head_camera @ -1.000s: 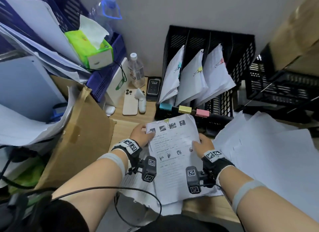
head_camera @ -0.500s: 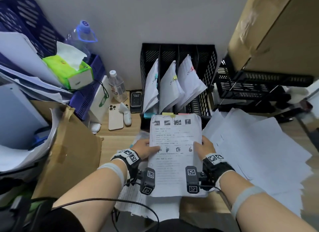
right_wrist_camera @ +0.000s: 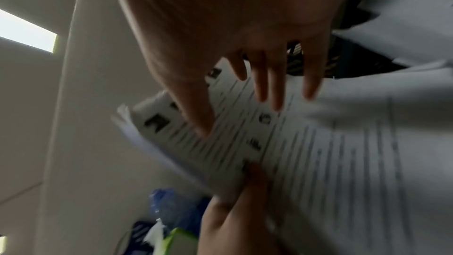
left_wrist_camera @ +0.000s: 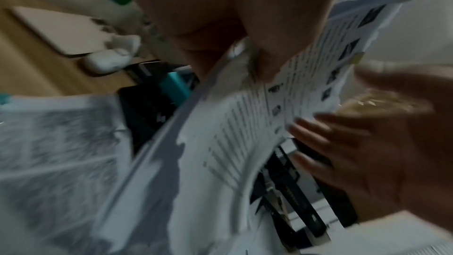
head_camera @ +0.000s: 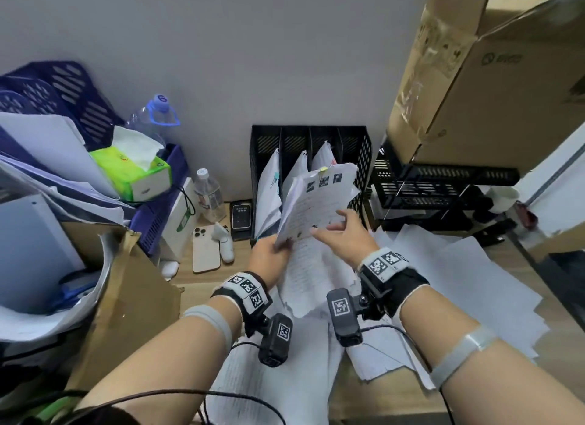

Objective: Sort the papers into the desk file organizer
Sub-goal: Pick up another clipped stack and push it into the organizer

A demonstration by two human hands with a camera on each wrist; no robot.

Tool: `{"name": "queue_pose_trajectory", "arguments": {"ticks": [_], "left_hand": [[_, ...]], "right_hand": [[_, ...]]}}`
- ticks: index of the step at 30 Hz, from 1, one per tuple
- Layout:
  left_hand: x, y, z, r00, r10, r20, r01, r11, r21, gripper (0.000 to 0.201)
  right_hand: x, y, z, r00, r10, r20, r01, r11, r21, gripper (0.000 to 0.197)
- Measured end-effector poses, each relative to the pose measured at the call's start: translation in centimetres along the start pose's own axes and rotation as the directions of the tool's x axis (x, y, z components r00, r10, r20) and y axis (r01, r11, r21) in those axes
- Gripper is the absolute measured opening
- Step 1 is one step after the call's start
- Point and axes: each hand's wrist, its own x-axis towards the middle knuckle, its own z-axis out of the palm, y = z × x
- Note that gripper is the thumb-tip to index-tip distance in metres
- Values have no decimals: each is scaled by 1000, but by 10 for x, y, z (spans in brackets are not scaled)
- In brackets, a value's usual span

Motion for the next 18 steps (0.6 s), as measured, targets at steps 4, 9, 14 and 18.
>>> {"name": "queue_pose_trajectory", "arguments": {"ticks": [4,9,14,18], "left_hand": [[4,33,17,966,207,154,-218,974,57,39],[20,47,20,934,243,261,-257,966,20,63],[59,54,25,986,93,141,-141,910,389,54],[90,61,38,975,4,223,-155,733,663,64]], "right_hand": [[0,-42,0,988,-12,156,40,984,-174,71],[18,-62,-38,994,-9,-107,-9,986,-164,35],[20,-68,-73,994,-80,-77,72,992,-108,34],[15,-77,-93,982,-181,-58,179,983,-39,32]]}}
